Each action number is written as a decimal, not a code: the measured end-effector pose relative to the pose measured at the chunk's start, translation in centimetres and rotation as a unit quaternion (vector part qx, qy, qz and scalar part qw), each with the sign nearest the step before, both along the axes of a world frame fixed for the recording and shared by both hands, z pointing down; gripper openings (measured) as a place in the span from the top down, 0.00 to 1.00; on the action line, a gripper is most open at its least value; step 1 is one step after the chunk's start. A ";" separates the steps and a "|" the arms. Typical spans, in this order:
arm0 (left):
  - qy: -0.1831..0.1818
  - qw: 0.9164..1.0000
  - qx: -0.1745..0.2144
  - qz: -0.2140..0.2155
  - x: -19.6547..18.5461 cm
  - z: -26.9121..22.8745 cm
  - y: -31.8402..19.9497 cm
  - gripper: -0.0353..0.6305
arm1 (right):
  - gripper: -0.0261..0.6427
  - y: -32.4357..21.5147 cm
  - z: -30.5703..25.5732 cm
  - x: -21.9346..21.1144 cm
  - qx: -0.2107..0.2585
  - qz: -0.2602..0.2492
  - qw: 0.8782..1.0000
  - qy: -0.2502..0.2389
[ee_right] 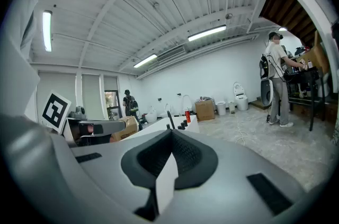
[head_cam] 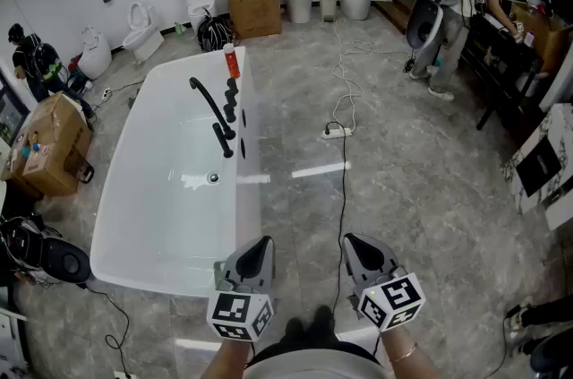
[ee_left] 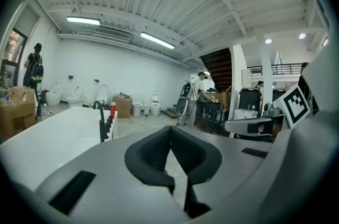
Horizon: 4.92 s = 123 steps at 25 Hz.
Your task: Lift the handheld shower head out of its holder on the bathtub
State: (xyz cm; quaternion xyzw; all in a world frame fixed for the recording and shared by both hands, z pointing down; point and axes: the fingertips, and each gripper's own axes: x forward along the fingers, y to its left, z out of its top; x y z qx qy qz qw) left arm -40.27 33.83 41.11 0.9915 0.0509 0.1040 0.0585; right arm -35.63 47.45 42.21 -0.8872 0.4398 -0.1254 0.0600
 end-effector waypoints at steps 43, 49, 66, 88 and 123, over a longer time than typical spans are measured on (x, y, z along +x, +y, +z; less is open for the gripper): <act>-0.006 0.999 0.006 0.039 32.0 -1.0 -6.5 0.92 | 0.73 -6.8 -0.6 30.1 0.002 0.027 0.999 -0.025; 0.008 0.999 0.005 0.048 41.9 -2.3 -12.5 0.92 | 0.73 -13.7 -1.2 39.9 -0.007 0.030 0.999 -0.023; -0.006 1.000 -0.005 -0.018 52.8 -0.9 -28.7 0.92 | 0.73 -30.9 -0.4 52.8 -0.021 -0.042 0.998 -0.030; -0.015 0.952 0.011 -0.306 60.1 1.0 -45.2 0.92 | 0.73 -52.4 1.4 65.6 -0.020 -0.337 0.941 -0.030; -0.062 0.837 -0.036 -0.543 41.3 13.2 -59.0 0.92 | 0.72 -72.1 23.4 49.6 -0.156 -0.558 0.815 -0.025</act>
